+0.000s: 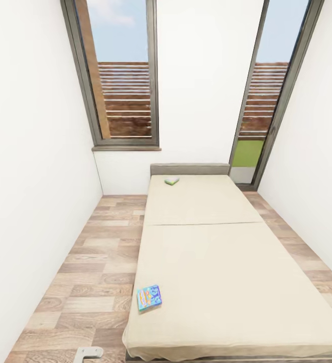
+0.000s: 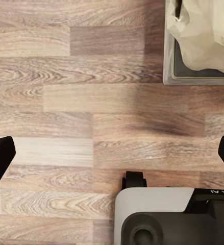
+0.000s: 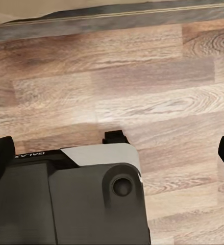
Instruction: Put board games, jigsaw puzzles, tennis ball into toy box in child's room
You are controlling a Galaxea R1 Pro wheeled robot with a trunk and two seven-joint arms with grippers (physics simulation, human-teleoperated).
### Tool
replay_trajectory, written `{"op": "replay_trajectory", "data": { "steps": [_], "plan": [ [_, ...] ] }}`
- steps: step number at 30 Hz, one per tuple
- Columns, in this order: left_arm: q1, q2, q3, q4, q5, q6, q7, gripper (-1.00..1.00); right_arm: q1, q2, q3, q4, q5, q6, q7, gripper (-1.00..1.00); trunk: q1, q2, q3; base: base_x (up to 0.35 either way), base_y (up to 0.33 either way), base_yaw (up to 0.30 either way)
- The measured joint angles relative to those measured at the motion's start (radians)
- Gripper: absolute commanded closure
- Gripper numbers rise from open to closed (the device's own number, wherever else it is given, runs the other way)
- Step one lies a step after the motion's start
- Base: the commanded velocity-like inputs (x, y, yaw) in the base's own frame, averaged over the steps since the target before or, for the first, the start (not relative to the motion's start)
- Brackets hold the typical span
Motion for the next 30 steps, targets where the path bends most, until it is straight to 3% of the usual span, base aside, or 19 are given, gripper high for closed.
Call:
{"op": "replay_trajectory", "data": {
  "steps": [9,30],
  "plan": [
    [0.0,0.001,0.0,0.0,0.0,0.0,0.0,-1.0,0.006,-0.002,-0.001,0.0,0.002,-0.039,0.0,-1.0,0.0,0.0,0.0,0.003,0.001,0.0],
    [0.0,0.0,0.0,0.0,0.0,0.0,0.0,-1.0,0.006,-0.002,-0.001,0.0,0.002,-0.04,-0.001,-1.0,0.0,0.0,0.0,0.0,0.0,0.0]
  ]
}}
